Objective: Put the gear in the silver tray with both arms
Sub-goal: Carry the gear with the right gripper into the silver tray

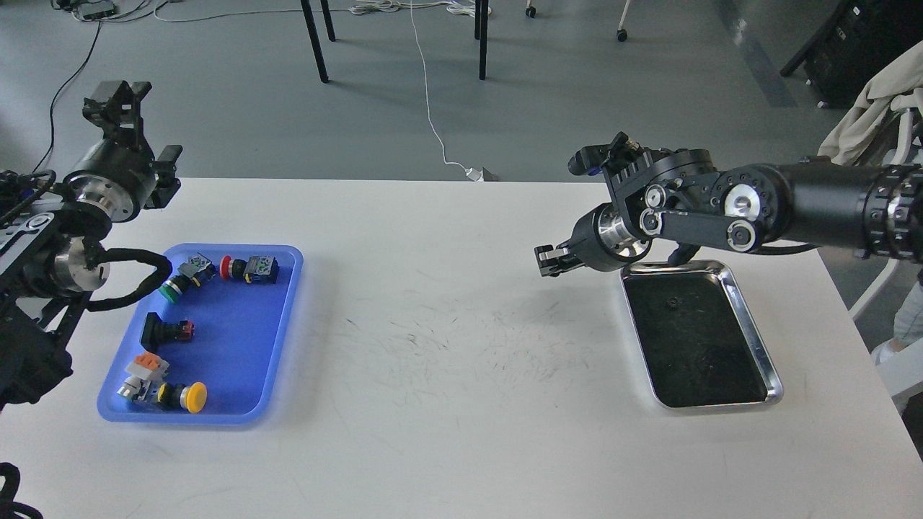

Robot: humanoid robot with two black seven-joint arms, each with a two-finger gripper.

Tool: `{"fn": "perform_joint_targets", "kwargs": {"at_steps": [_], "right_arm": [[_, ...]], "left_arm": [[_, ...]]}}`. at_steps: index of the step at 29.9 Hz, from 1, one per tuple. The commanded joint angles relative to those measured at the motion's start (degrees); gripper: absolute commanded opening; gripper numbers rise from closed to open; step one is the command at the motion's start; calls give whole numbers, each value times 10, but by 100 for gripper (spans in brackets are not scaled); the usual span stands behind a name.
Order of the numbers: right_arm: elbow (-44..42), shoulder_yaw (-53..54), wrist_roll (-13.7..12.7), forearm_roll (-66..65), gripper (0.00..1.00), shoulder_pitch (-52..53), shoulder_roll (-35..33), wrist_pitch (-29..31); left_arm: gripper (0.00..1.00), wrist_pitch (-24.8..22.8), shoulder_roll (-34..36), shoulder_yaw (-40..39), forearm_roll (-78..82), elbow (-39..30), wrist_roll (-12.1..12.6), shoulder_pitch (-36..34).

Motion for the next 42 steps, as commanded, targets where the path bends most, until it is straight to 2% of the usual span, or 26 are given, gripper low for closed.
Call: {"fn": "perform_joint_targets", "kwargs": {"at_steps": [1, 6, 9, 16, 25, 27, 29, 30, 31, 32, 42], "right_arm": [[27, 6, 3, -7, 2, 3, -92, 9], [33, 6, 28, -60, 2, -26, -191, 17], [35, 7, 37, -75, 2, -52, -222, 17], [91, 24, 37, -79, 1, -110, -249, -6], [88, 26, 33, -107, 2, -155, -243, -37], [88, 26, 32, -107, 12, -154, -241, -37], [87, 27, 30, -107, 36, -153, -238, -40], [87, 27, 30, -107, 54, -152, -237, -40], [86, 29, 30, -107, 77, -152, -237, -41], [87, 35, 30, -103, 94, -152, -237, -41], [110, 131, 29, -96, 97, -145, -254, -31]], "left_arm": [[98, 1, -3, 2, 0, 0, 0, 0], [98, 5, -5, 3, 0, -1, 0, 0], [98, 5, -6, 4, 0, -1, 0, 0], [98, 8, -7, 7, 1, -2, 0, -4], [98, 8, -6, 8, 2, -2, 0, -4], [98, 8, -6, 8, 2, -2, 0, -5], [98, 8, -6, 8, 2, -2, 0, -5], [98, 8, -6, 8, 2, -2, 0, -5], [98, 8, -6, 8, 2, -2, 0, -5], [98, 8, -6, 8, 2, -2, 0, -5], [98, 8, -6, 9, 3, -2, 1, -5]]}}
